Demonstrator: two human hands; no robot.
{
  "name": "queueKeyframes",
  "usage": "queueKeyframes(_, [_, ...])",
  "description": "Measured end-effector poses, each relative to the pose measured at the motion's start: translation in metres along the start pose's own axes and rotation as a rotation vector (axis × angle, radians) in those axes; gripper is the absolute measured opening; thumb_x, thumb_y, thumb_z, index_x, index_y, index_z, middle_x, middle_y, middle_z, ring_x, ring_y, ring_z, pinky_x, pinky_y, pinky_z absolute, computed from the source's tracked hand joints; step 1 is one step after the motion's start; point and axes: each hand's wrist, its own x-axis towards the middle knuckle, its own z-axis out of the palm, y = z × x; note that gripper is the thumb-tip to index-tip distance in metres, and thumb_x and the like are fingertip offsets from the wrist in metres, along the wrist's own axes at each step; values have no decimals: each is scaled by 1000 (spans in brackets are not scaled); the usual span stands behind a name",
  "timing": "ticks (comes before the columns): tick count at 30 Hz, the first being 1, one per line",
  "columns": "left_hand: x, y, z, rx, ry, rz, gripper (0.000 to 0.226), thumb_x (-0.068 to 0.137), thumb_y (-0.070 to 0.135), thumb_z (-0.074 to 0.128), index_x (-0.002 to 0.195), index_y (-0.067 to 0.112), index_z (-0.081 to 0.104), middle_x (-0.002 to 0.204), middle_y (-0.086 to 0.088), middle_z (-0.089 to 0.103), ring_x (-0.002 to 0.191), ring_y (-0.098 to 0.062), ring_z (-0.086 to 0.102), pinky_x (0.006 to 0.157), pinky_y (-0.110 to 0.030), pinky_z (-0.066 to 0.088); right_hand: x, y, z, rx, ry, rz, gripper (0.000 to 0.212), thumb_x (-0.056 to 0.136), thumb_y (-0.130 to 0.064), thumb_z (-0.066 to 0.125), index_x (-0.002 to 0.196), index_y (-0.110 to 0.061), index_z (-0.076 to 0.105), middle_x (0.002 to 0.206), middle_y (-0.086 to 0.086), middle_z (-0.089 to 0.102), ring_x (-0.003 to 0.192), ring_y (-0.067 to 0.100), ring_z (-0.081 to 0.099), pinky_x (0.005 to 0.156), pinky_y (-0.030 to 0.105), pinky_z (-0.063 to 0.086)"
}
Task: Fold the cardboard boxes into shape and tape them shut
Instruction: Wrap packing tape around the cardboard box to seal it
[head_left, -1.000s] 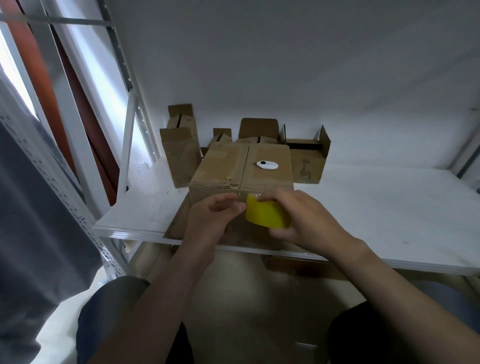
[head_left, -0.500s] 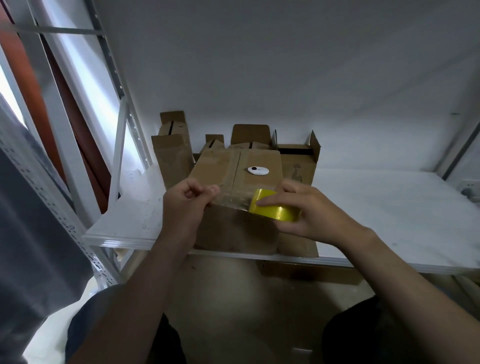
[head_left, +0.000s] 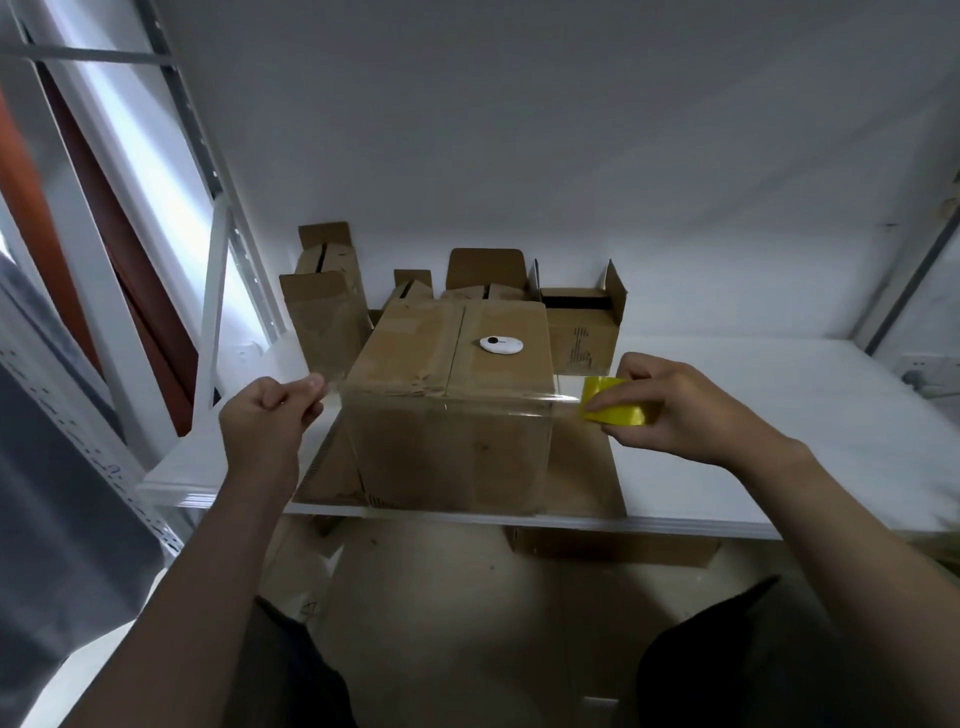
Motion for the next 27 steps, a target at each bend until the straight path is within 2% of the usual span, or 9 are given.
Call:
queueKeyframes(5, [5, -12, -5, 51, 39, -26, 49, 86, 16, 80, 55, 23, 43, 74, -7, 68, 92, -26, 74, 83, -35, 61, -1, 6, 8, 28, 12, -11, 42, 80, -24, 86, 119, -28, 73, 103, -6, 55, 94, 18, 55, 70, 28, 50])
queueKeyframes(9, [11, -17, -2, 79, 66, -24, 47, 87, 17, 79, 50, 25, 51, 91, -27, 67, 92, -29, 73, 87, -39, 60, 8, 11, 14, -8, 14, 0, 45, 81, -24, 85, 123, -28, 71, 104, -7, 51, 96, 18, 52, 71, 26, 46])
queueKeyframes(11, [16, -19, -3, 68, 53, -43, 45, 87, 17, 79, 52, 25, 51, 92, -26, 65, 92, -28, 72, 87, -38, 60, 13, 13, 18, -11, 7, 8, 46, 81, -25, 85, 125, -30, 70, 104, -8, 50, 97, 16, 50, 70, 24, 44])
queueKeyframes(14, [27, -28, -3, 50, 47, -101, 29, 88, 18, 78, 74, 5, 57, 97, -26, 67, 97, -28, 73, 88, -36, 60, 21, 14, 24, -21, -3, -8, 45, 82, -27, 84, 125, -32, 70, 102, -9, 49, 93, 14, 47, 68, 19, 39])
queueKeyframes(17, [34, -40, 0, 47, -6, -174, 25, 92, 19, 73, 93, -3, 62, 102, -25, 69, 96, -23, 73, 92, -38, 59, 26, 18, 28, -37, -21, -18, 44, 82, -28, 84, 124, -33, 70, 101, -9, 50, 92, 13, 47, 66, 17, 37])
queueKeyframes(19, [39, -44, 6, 37, -40, -231, 20, 95, 18, 69, 90, 1, 59, 95, -14, 68, 85, -14, 73, 94, -36, 58, 29, 20, 31, -32, -22, -19, 44, 81, -28, 84, 123, -34, 71, 102, -10, 51, 92, 13, 47, 67, 17, 38])
queueKeyframes(21, [40, -45, 14, 19, -57, -288, 16, 97, 17, 66, 88, 8, 56, 92, -7, 65, 84, -14, 69, 97, -37, 55, 31, 21, 35, -36, -17, -17, 44, 81, -29, 84, 123, -34, 71, 103, -10, 51, 93, 13, 47, 68, 18, 38])
queueKeyframes(24, [37, -49, 22, 119, -34, -283, 25, 98, 21, 66, 86, 0, 58, 88, -17, 62, 91, -21, 65, 95, -43, 57, 34, 24, 40, -59, 8, -30, 43, 79, -28, 85, 121, -33, 73, 101, -7, 55, 91, 14, 46, 68, 18, 36])
queueKeyframes(27, [33, -52, 26, 155, -22, -326, 28, 98, 34, 64, 102, 6, 63, 110, -17, 65, 103, -27, 64, 93, -46, 58, 32, 23, 45, -91, 39, -15, 44, 78, -26, 86, 120, -32, 73, 106, 2, 63, 92, 12, 47, 70, 15, 35])
